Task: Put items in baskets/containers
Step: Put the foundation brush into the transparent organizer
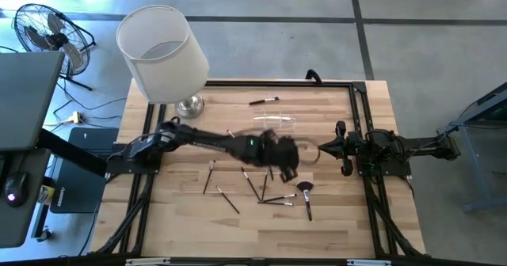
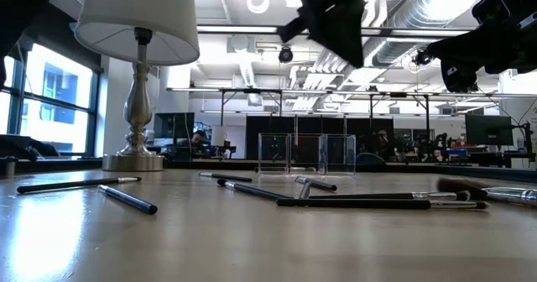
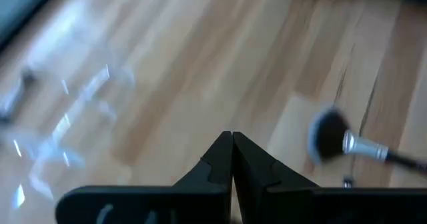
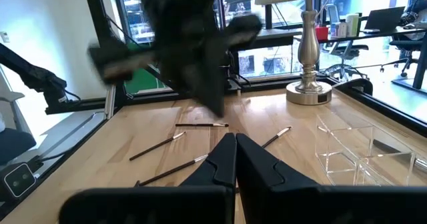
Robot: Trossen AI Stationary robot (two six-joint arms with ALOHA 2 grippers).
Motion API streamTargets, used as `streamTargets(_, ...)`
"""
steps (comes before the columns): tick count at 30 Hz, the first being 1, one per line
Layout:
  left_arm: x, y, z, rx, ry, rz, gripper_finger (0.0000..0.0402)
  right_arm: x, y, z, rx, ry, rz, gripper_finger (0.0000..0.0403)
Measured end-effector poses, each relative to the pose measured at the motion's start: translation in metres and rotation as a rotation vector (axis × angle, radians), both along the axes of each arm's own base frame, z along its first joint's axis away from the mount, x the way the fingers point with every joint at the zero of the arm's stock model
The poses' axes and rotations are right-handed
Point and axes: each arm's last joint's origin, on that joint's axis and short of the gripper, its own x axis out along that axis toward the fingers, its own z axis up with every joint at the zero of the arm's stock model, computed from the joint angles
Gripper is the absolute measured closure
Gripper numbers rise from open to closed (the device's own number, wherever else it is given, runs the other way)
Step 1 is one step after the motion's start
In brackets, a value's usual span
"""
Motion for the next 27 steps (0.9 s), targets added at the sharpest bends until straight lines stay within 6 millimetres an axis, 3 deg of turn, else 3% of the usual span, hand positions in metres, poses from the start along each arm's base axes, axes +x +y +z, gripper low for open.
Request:
streamTargets(7,-0.034,-0.060,-0.016,-0.044,-0.039,0.140,0.0401,0.000,0.000,0.000,0.000,0.000,0.000,0.0402)
streamTargets(12,-0.075,-0.087,-0.020,-0.029,-0.121,0.263,0.0401,0.000,0.000,0.000,0.000,0.001,-0.001,0.0402)
streamTargets(19,-0.145,-0.090,-0.041,-0.059,-0.222,0.287,0.0401,0.001,0.000,0.000,0.000,-0.004,-0.001,0.0402)
streamTargets(27,-0.200,-0.062,-0.070,-0.182,-0.431,-0.038,0.0401,0.002,-0.001,0.011,0.027,-0.102,-0.048,0.0402)
